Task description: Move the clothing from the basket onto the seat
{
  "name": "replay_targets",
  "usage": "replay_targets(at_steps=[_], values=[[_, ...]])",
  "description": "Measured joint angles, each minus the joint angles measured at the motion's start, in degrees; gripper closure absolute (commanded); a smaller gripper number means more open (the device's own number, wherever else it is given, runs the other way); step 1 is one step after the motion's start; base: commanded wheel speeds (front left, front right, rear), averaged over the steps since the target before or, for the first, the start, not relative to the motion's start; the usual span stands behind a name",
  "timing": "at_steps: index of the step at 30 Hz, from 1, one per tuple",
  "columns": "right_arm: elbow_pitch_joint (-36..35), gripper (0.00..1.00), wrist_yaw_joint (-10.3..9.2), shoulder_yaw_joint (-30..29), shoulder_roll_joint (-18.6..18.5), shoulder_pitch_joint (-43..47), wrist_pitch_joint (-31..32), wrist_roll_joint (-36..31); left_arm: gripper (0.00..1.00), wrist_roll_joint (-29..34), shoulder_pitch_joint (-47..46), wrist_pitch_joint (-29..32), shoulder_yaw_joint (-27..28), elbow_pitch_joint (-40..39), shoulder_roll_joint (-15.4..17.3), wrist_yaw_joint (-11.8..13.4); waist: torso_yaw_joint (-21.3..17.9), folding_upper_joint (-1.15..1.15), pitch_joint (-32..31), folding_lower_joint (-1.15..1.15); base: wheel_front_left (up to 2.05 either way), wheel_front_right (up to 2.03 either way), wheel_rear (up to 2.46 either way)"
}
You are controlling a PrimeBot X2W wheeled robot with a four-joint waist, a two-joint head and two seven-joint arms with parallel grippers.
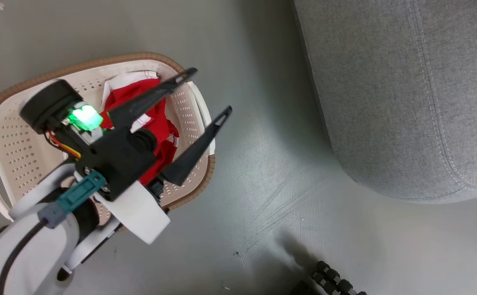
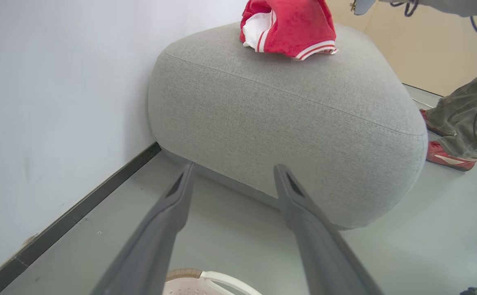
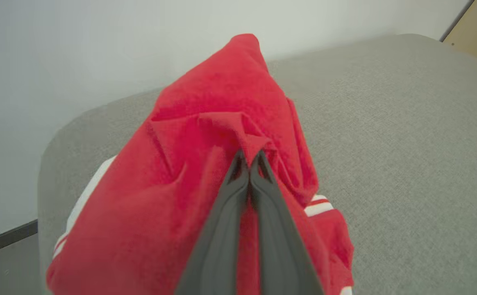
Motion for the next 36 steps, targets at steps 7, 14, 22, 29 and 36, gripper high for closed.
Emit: replay_targets(at_steps=[7, 14, 22, 29, 36], values=[[-1.6, 0.00, 0.01, -1.3, 2.8, 2.3, -1.5, -3.1, 0.00, 0.0, -0.1, -0.7, 0.6, 0.6, 0.3, 0.0, -0.3, 0.00, -0.7, 0.00, 0.00, 0.00, 0.00], [-6.9, 0.00, 0.01, -2.6, 6.9, 4.8, -5.5, -3.6, 0.00, 0.0, -0.1, -1.8, 1.5, 1.4, 0.4, -0.2, -0.6, 0.00, -1.9, 0.00, 0.00, 0.00, 0.00], [-12.0, 0.00, 0.02, 1.2, 9.6, 9.8, -9.4, -4.6, 0.00, 0.0, -0.1, -4.2, 2.8, 2.3, 0.4, -0.1, -0.7, 0.00, -3.9, 0.00, 0.00, 0.00, 0.00], [-15.4, 0.00, 0.02, 6.9, 9.6, 11.9, -11.8, -4.0, 0.00, 0.0, -0.1, -6.6, 4.5, 3.8, -0.2, 0.8, -0.3, 0.00, -6.0, 0.00, 0.00, 0.00, 0.00], [-16.4, 0.00, 0.02, 16.4, 9.4, 14.3, -14.6, -2.2, 0.00, -1.0, 1.2, -9.6, 7.7, 5.8, -1.5, 3.1, 0.8, 0.00, -8.3, 0.00, 0.00, 0.00, 0.00]])
